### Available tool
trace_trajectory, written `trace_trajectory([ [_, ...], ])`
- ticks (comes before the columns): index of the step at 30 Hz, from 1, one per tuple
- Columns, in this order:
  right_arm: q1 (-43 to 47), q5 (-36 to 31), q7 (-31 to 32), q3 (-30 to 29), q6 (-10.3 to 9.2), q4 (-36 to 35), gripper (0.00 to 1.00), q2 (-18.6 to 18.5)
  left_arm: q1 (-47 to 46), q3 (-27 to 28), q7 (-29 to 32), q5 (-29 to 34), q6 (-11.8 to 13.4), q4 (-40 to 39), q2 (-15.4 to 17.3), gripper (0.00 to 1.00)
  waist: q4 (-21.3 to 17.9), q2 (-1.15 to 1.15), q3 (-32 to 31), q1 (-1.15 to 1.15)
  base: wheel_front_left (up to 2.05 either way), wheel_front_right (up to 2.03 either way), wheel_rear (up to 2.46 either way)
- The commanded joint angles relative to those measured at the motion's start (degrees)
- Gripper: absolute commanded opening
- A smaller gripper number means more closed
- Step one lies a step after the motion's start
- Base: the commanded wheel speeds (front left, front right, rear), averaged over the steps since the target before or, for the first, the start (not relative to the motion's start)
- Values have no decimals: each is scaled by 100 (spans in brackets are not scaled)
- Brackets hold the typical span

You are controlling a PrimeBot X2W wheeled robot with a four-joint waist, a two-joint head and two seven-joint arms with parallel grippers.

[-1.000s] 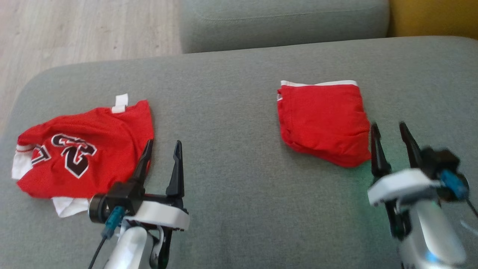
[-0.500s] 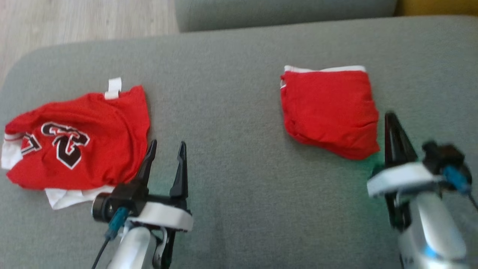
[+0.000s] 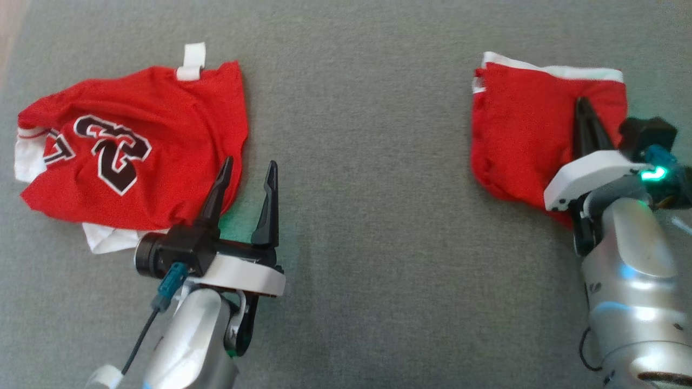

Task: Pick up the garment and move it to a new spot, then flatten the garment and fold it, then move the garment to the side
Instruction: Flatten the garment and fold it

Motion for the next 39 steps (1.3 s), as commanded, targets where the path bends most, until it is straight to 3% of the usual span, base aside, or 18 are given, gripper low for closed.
trace_trajectory([
  [1, -156, -192, 6, 25, -11, 114, 0, 7, -190, 118, -47, 3, -6, -148, 30, 100, 113, 0, 108, -2, 0, 0, 0],
  [6, -495, -195, -233, 116, -11, 563, 0, 7, -242, 104, -47, -12, 4, -76, 29, 100, 147, 0, 23, -2, 0, 0, 0],
  [14, -587, 696, -298, 1567, -11, 335, 0, 7, -177, 35, -47, -77, 56, -56, 29, 100, 147, 0, -177, -2, 0, 0, 0],
  [21, -409, 917, 17, 2366, -11, 1309, 0, 7, -170, -29, -47, -121, 72, -55, 29, 100, 177, 0, -259, -2, 0, 0, 0],
  [28, -298, 1295, -223, 2520, -11, 1287, 0, 7, -44, 39, -47, -119, 102, -30, 29, 100, 32, 0, -507, -2, 0, 0, 0],
  [32, -124, 1455, -294, 2154, -11, 803, 0, 7, 87, 111, -47, -112, 114, -35, 29, 100, -140, 0, -769, -2, 0, 0, 0],
  [34, 104, 1460, -297, 1924, -11, 307, 100, 7, 150, 141, -47, -103, 114, -43, 29, 100, -225, 0, -896, -2, 0, 0, 0],
  [39, 892, 1259, -299, 1351, -11, -850, 100, 7, 283, 207, -47, -98, 128, -67, 29, 100, -419, 0, -1145, -2, 0, 0, 0],
])
